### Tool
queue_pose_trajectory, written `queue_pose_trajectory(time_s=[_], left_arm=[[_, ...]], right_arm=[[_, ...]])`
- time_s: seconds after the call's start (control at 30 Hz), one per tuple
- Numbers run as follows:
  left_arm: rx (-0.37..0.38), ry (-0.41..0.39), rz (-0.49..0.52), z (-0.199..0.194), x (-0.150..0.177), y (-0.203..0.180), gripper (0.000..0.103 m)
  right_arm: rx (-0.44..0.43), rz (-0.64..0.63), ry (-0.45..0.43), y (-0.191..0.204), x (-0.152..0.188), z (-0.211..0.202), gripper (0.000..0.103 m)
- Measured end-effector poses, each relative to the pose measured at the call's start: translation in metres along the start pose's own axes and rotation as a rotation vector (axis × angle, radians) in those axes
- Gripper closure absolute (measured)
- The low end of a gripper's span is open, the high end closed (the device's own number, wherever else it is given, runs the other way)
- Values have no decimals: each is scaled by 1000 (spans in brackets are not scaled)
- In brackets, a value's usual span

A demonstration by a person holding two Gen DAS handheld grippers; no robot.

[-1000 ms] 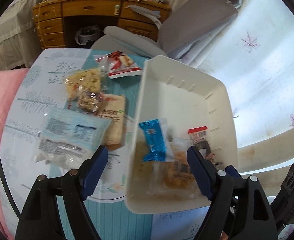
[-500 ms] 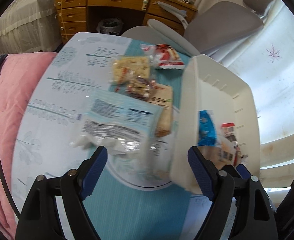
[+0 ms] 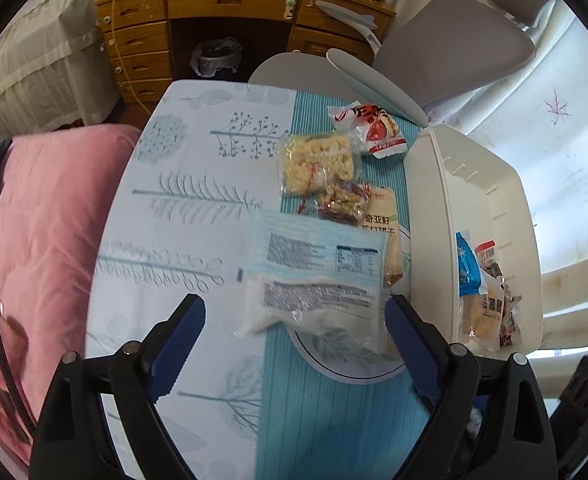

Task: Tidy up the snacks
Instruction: 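Withdraw both grippers from the tray toward the white bag with blue label, then grasp the white bag with the right gripper while the left grasps the dark nut bag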

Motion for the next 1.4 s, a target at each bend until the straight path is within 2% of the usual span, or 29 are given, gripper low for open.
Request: queue_pose_trajectory(time_s=[0.17, 0.37, 0.57, 0.73, 0.8, 0.9, 0.97, 1.0, 1.07, 1.33, 1.37, 1.4], left_arm=[[14, 58, 42, 14, -22, 1, 9], [14, 121, 108, 43, -42, -13, 9], [19, 161, 160, 79, -57, -33, 9], [37, 205, 156, 112, -63, -50, 9], [21, 202, 163, 121, -65, -54, 9], [-25, 182, 176, 133, -69, -61, 9], [-28, 199, 176, 143, -68, -65, 9], [-34, 205, 177, 146, -67, -66, 9], [-60, 215, 187, 157, -67, -67, 9], [-62, 227, 132, 176, -74, -70, 10], [-56, 223, 127, 177, -76, -71, 14], [-45, 220, 122, 177, -79, -71, 23]], right_arm=[[21, 76, 12, 12, 16, 29, 22], [42, 152, -18, 16, 24, 58, 22], [77, 166, -87, 15, 22, 78, 22], [109, 157, -103, 11, 18, 93, 22], [121, 146, -112, 9, 16, 96, 23], [128, 133, -117, 6, 14, 101, 29], [111, 117, -118, 8, 12, 104, 40], [108, 108, -114, 10, 11, 106, 41], [112, 95, -103, 11, 10, 109, 53], [70, 80, -64, 2, 9, 114, 67], [61, 82, -60, 0, 8, 111, 69], [58, 78, -55, -1, 8, 111, 71]])
Point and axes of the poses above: each gripper's, at about its wrist camera, not at the fingertips, and z roughly the way its jaws point, y to its left, x to its underside, the point moved 5 cm from there along z, roughly the way its jaws point, and after that the axes turned 9 degrees about -z, right-handed, at the moved point
